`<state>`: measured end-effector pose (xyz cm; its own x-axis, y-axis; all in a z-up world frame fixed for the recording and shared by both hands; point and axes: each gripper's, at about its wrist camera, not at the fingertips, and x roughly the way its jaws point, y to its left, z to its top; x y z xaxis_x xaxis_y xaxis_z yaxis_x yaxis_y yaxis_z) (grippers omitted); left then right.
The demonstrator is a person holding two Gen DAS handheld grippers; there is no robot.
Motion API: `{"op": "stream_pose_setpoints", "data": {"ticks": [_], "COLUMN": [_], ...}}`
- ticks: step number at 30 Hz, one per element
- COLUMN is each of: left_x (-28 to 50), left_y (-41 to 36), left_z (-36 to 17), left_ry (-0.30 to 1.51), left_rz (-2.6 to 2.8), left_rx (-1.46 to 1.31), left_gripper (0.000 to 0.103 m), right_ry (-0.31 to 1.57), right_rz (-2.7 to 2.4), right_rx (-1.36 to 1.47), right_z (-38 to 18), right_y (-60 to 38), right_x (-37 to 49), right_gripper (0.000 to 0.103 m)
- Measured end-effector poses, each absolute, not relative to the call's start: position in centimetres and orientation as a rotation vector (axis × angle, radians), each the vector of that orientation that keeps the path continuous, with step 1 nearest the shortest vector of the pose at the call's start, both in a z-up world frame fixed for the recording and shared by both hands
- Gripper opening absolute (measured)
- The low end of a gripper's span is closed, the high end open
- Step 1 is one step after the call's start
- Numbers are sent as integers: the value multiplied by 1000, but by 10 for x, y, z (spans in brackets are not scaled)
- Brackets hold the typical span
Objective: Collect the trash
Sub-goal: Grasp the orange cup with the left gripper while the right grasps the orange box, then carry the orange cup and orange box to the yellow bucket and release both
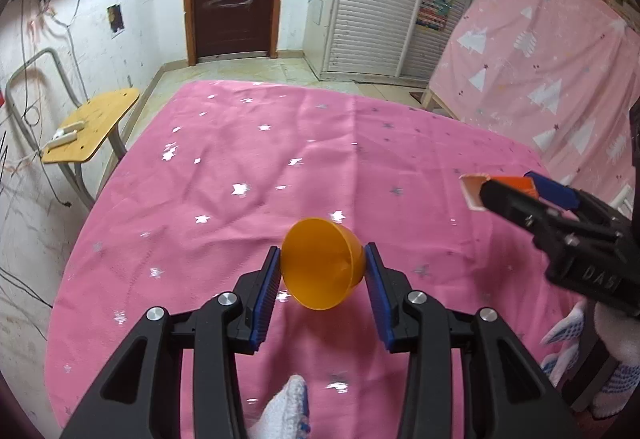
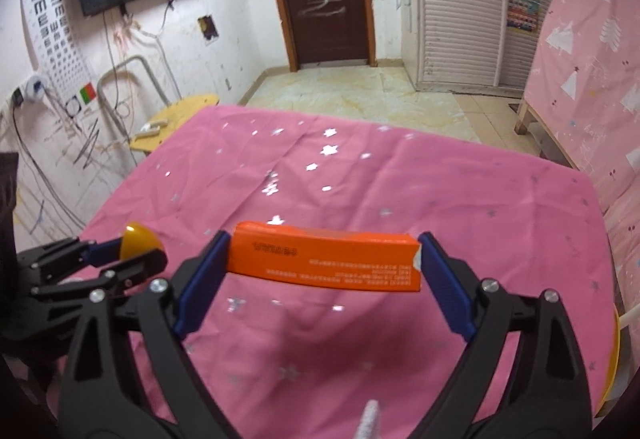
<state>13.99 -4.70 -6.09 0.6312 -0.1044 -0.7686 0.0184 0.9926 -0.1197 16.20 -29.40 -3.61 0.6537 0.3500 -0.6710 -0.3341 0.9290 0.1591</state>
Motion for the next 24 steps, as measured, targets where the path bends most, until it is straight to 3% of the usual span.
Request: {"op": "stream_pose_setpoints", "data": {"ticks": [24], "left_x": [148], "left_y": [-219], "left_z": [-39], "left_ry": [898], "left_rz": [-260], "left_rx": [92], "left_gripper": [34], "right_ry": [637], "right_rz": [131], "right_rx": [250], "right_z": [-30], "right_y": [-511], "right_x": [129], "right_gripper": [89]}}
